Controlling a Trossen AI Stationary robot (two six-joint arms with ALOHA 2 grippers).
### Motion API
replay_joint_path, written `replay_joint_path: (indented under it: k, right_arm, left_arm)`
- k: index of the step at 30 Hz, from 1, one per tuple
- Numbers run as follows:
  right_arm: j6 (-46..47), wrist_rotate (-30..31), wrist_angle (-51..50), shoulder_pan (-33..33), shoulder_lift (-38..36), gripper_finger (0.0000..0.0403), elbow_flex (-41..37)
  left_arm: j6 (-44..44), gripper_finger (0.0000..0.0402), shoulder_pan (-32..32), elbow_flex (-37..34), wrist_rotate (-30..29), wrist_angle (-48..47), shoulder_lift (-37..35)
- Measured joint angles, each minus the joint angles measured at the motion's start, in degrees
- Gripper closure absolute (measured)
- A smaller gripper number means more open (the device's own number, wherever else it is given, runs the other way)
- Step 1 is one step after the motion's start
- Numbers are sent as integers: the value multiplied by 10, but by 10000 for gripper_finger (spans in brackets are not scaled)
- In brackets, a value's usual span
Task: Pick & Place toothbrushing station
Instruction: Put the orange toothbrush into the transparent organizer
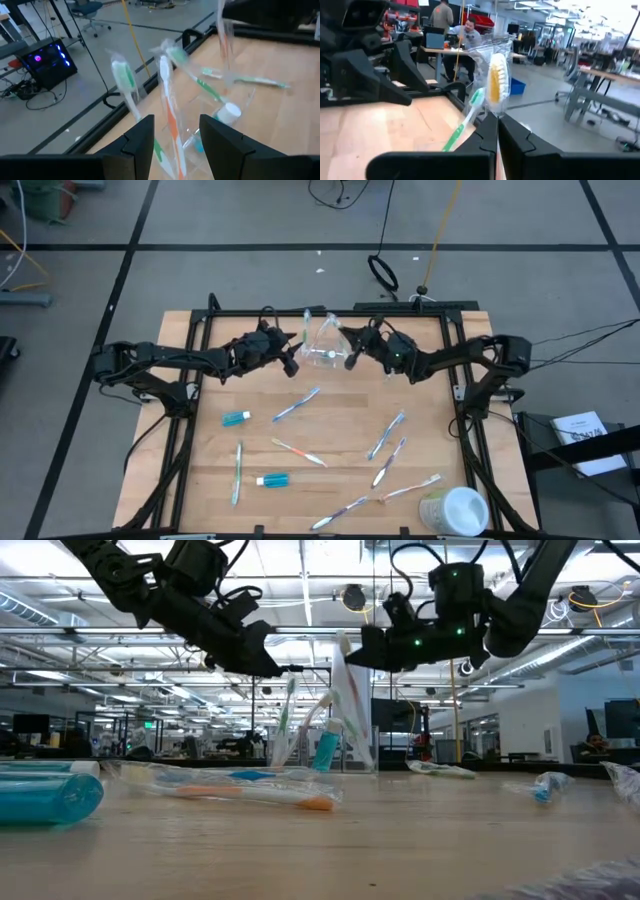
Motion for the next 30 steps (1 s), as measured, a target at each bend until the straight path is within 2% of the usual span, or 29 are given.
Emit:
replay_joint_path:
  k: [5, 10, 14, 19, 23, 28, 30]
  right_arm:
    - [29, -1, -39, 0, 9, 402, 0]
    - [94, 3, -119, 0, 5, 401, 0]
    - [113, 17, -132, 0, 3, 402, 0]
    - [84, 62, -131, 0, -8, 391, 1]
    - [95, 61, -161, -1, -25, 373, 0]
    - [105, 63, -234, -8, -56, 343, 0]
    - [114, 62, -268, -10, -70, 330, 0]
  left_arm:
    - [-35, 238, -2, 0, 5, -18, 0]
    - [-62, 238, -15, 0, 50, -18, 0]
    - [-59, 238, -34, 0, 75, -18, 0]
    - [-58, 238, -57, 0, 74, -26, 0]
    - [-60, 238, -66, 0, 71, -55, 0]
    - [-94, 238, -68, 0, 11, -113, 0]
    - [-104, 238, -68, 0, 5, -140, -1]
